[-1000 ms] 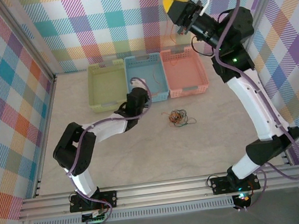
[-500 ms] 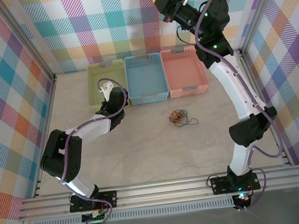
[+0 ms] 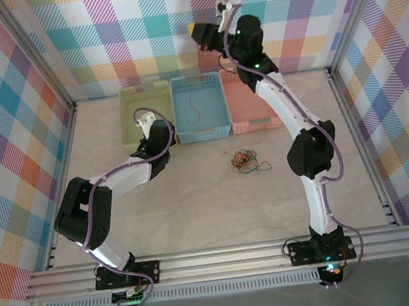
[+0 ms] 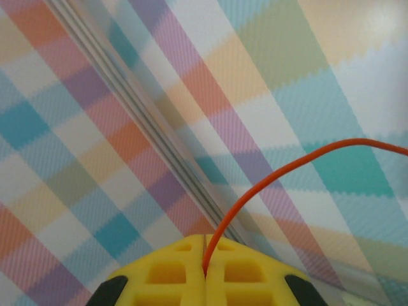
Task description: Untangle the cables
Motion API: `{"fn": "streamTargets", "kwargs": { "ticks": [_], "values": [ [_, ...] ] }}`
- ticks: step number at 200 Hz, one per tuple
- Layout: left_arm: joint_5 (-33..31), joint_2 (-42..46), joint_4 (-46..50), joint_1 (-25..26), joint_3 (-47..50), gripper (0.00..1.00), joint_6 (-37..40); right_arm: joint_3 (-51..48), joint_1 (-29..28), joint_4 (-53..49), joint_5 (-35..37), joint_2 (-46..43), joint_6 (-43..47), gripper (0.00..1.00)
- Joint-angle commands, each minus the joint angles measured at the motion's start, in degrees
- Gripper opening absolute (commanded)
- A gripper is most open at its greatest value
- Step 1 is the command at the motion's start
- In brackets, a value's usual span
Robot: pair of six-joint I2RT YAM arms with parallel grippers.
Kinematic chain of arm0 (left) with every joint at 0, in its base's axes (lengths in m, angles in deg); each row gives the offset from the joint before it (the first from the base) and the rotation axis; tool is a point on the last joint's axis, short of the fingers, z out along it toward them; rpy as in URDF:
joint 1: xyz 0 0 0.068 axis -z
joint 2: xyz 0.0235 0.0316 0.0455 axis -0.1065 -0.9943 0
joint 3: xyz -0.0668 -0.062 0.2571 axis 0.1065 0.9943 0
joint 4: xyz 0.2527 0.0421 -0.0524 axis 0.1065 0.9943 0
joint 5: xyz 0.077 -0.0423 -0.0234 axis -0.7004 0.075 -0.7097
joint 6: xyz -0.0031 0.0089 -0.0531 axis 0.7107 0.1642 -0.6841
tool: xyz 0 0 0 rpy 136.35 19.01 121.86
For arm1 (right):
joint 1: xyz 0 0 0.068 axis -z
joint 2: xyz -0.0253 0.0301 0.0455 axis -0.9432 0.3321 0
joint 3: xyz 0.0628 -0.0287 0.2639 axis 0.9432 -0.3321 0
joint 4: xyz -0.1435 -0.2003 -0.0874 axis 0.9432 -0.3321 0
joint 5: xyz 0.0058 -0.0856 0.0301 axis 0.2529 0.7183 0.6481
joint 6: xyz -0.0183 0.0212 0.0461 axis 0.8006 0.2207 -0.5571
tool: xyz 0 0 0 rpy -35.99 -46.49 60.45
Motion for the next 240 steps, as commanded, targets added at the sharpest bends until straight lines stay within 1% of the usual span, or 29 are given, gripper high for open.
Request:
{"fn": "streamTargets", "kwargs": {
  "ticks": [1,35,52,65,73,84,90,96,105,124,139,154,182,202,221,240],
  "values": [
    [0.9,1.2,-0.9,-0.4,0.2,0.32,0.8,-3.1,-0.1,-2.2,0.1,3.7,5.3,0.00],
    [2.8,1.2,-1.7,-0.4,0.3,0.32,1.3,-11.7,-0.3,0.1,-0.9,6.8,4.5,0.00],
    [3.9,1.1,-1.8,-0.4,0.1,0.33,1.8,-13.7,-0.3,-0.6,-0.6,7.7,3.3,0.00],
    [5.2,1.0,-2.3,-0.4,0.2,0.33,2.2,-13.8,-0.3,-2.5,-1.9,8.1,3.5,0.00],
    [6.3,1.0,-2.8,-0.4,0.3,0.34,2.6,-13.0,-0.3,-4.8,-2.3,8.2,4.1,0.08],
    [8.8,1.1,-4.0,-0.4,0.7,0.34,3.6,-10.8,-0.3,-10.3,-2.1,8.0,5.2,0.27],
    [11.3,1.0,-4.9,-0.4,1.0,0.34,4.4,-8.9,-0.3,-14.5,-1.7,7.8,6.2,0.32],
    [13.5,0.9,-5.7,-0.4,1.1,0.34,5.3,-7.1,-0.2,-18.8,-1.4,7.5,7.7,0.34],
    [16.3,0.7,-6.2,-0.2,0.9,0.35,6.4,-6.3,-0.2,-23.6,-0.9,6.3,10.8,0.36],
    [20.2,0.1,-7.7,0.6,0.5,0.35,8.9,-10.7,-0.1,-28.6,1.6,1.1,15.2,0.38],
    [22.8,-0.5,-8.2,1.5,-0.1,0.36,10.6,-16.6,-0.1,-30.2,2.4,-5.0,17.6,0.40],
    [25.2,-1.1,-8.2,2.2,-0.9,0.37,11.8,-25.5,-0.1,-29.3,4.7,-12.2,18.4,0.41],
    [31.9,-3.2,-8.1,3.0,-2.9,0.37,13.4,-43.4,-0.1,-24.5,8.2,-25.5,21.9,0.41],
    [36.3,-4.7,-7.7,3.8,-4.5,0.38,14.6,-58.1,-0.1,-17.3,9.7,-33.9,25.8,0.41],
    [39.1,-5.9,-7.1,4.2,-5.9,0.40,15.5,-68.5,-0.1,-13.6,11.4,-39.0,29.0,0.41],
    [41.3,-6.8,-6.9,4.4,-6.7,0.43,15.7,-76.5,-0.1,-9.4,12.5,-41.7,30.5,0.42]
  ]
}}
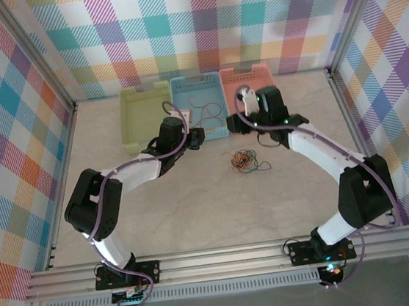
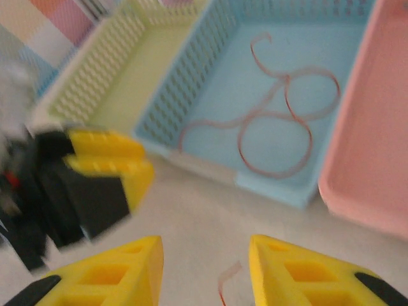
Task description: Untangle the cables
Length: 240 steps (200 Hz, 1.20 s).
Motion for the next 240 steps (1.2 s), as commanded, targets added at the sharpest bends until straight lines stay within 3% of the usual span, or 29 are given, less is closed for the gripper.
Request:
{"fn": "streamTargets", "kwargs": {
  "ticks": [1,78,102,162,208,240],
  "values": [
    [5.8,-0.9,-0.8,0.4,-2.4,0.42,2.0,-9.0,-0.1,6.9,3.1,-1.8,5.6,0.42],
    [7.2,-1.7,0.1,0.6,-3.4,0.45,2.4,-13.6,-0.1,7.7,6.1,0.6,8.6,0.45],
    [8.1,-1.9,0.4,0.6,-3.8,0.45,2.5,-13.0,-0.1,7.7,6.0,2.1,8.7,0.35],
    [12.6,-3.7,1.5,1.2,-5.6,0.45,2.9,-14.3,-0.1,9.1,6.7,2.2,7.1,0.21],
    [16.1,-5.1,3.0,1.7,-7.5,0.45,3.9,-15.1,0.0,11.7,8.4,1.1,4.6,0.00],
    [18.2,-5.6,3.0,2.4,-8.1,0.46,4.7,-13.1,1.0,10.6,4.8,-2.0,-2.4,0.00]
  ]
}}
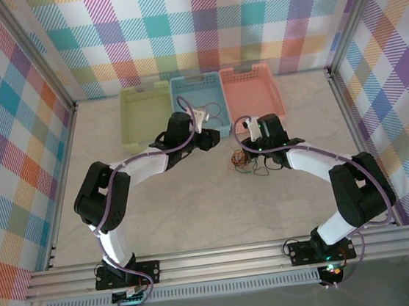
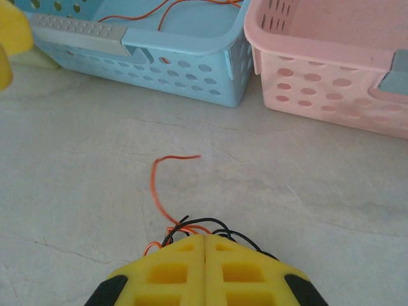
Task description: Untangle the cables
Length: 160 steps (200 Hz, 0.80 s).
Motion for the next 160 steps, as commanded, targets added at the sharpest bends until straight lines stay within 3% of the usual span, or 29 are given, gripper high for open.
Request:
{"fn": "streamTargets", "kwargs": {
  "ticks": [1,52,118,160],
  "values": [
    [3.4,-0.8,0.7,0.8,-2.0,0.46,2.0,1.4,0.8,1.0,-2.8,-3.6,-5.8,0.00],
    [12.1,0.4,-3.0,1.5,-0.4,0.48,3.0,3.5,1.4,-1.1,-9.7,-5.4,-14.6,0.00],
    [26.1,-0.1,-3.7,2.5,-1.4,0.43,4.5,6.9,3.0,-0.6,-17.1,-1.7,-23.2,0.00],
    [26.0,-0.8,-1.2,3.9,-2.6,0.43,7.1,7.2,5.9,4.0,-23.2,0.6,-31.4,0.00]
  ]
}}
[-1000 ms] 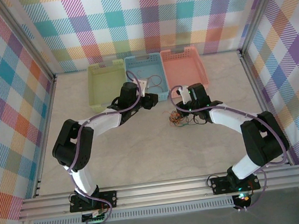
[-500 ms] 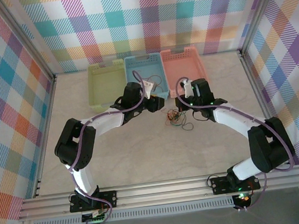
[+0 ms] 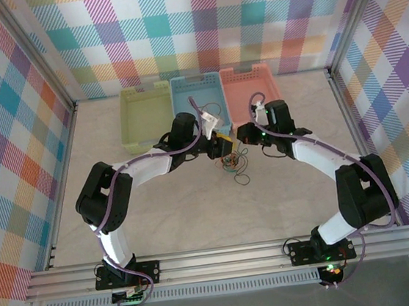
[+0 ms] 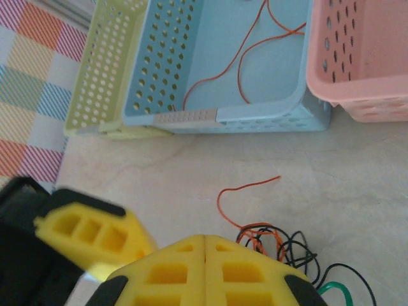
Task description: Untangle the cables
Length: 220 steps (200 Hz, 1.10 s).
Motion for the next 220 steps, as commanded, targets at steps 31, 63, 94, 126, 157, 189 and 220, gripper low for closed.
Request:
{"fn": "streamTargets", "kwargs": {
  "ticks": [31,63,94,126,157,189,220],
  "values": [
    [1.9,-1.4,3.1,2.6,-3.5,0.43,4.4,0.1,1.2,8.5,-10.5,2.5,-11.6,0.00],
    [0.9,-1.3,3.5,3.0,-3.4,0.42,5.0,0.1,1.2,10.0,-12.6,3.6,-15.6,0.00],
    [-2.8,-0.8,4.8,3.4,-3.5,0.38,6.3,0.2,1.2,12.8,-15.8,4.3,-20.7,0.00],
    [-6.0,0.1,4.4,3.4,-2.6,0.37,6.6,0.4,1.2,11.9,-16.2,3.0,-21.4,0.00],
    [-9.7,1.2,4.2,3.4,-1.6,0.42,6.7,0.5,1.2,10.0,-16.0,1.6,-20.9,0.00],
    [-10.5,1.9,3.2,3.4,-0.6,0.44,6.8,0.6,1.1,9.5,-17.0,0.5,-21.6,0.00],
    [-10.8,1.7,3.4,3.4,-0.8,0.44,6.7,2.2,1.1,4.0,-14.5,-0.9,-16.1,0.00]
  ]
}}
